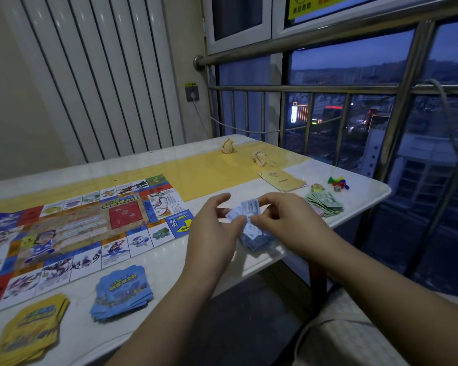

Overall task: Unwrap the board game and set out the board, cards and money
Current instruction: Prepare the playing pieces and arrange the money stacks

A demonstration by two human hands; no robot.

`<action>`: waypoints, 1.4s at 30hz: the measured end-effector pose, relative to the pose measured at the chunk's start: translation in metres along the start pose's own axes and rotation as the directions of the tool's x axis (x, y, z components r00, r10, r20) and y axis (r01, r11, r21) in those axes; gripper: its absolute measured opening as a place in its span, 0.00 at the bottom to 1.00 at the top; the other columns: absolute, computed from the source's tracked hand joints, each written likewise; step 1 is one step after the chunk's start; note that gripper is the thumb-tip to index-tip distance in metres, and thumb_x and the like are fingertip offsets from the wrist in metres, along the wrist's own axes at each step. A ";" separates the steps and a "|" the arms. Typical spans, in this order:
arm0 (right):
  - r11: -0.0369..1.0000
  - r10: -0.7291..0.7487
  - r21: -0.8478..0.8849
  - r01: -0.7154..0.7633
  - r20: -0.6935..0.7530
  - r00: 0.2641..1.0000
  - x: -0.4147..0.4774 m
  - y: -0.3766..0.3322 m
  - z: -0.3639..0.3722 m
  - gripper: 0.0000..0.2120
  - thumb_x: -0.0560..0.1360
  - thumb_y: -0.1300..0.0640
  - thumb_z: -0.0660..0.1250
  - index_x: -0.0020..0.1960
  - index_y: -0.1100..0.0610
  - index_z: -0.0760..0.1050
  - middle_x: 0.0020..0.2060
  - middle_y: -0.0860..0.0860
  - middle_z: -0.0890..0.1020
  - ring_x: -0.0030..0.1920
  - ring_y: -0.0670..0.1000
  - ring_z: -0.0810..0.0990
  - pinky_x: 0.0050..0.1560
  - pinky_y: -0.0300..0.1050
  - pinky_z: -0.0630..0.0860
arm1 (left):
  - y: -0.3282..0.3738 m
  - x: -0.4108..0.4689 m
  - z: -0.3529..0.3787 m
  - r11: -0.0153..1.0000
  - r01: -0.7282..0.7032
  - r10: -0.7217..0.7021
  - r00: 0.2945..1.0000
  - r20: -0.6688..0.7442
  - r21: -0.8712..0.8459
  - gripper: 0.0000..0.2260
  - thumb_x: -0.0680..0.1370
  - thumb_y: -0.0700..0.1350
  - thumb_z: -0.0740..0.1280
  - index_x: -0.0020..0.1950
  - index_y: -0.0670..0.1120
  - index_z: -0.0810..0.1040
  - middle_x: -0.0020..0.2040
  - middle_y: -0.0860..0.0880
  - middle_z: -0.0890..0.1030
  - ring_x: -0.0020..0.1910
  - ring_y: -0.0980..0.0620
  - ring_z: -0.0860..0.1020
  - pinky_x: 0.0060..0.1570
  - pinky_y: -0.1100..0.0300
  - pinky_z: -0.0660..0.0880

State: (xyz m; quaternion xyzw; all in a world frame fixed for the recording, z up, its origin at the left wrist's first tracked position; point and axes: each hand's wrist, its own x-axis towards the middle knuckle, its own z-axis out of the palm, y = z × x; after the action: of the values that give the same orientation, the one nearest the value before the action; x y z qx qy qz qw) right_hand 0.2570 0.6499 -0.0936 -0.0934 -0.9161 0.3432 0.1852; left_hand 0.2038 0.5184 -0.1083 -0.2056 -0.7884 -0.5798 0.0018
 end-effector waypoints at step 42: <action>0.679 0.373 -0.725 0.114 0.475 0.797 0.157 0.118 -0.103 0.22 0.71 0.48 0.72 0.58 0.62 0.79 0.54 0.56 0.82 0.52 0.55 0.80 0.46 0.45 0.76 | 0.059 0.077 0.132 0.381 -0.779 -0.083 0.507 0.858 0.497 0.24 0.79 0.62 0.55 0.68 0.49 0.71 0.71 0.51 0.67 0.69 0.50 0.67 0.72 0.45 0.50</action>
State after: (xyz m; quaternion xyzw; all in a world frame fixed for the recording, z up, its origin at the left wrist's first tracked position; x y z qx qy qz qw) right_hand 0.1602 0.8460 -0.0569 -0.1161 -0.9754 -0.0214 -0.1862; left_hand 0.1833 0.6787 -0.0794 -0.5888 -0.7996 0.0710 -0.0943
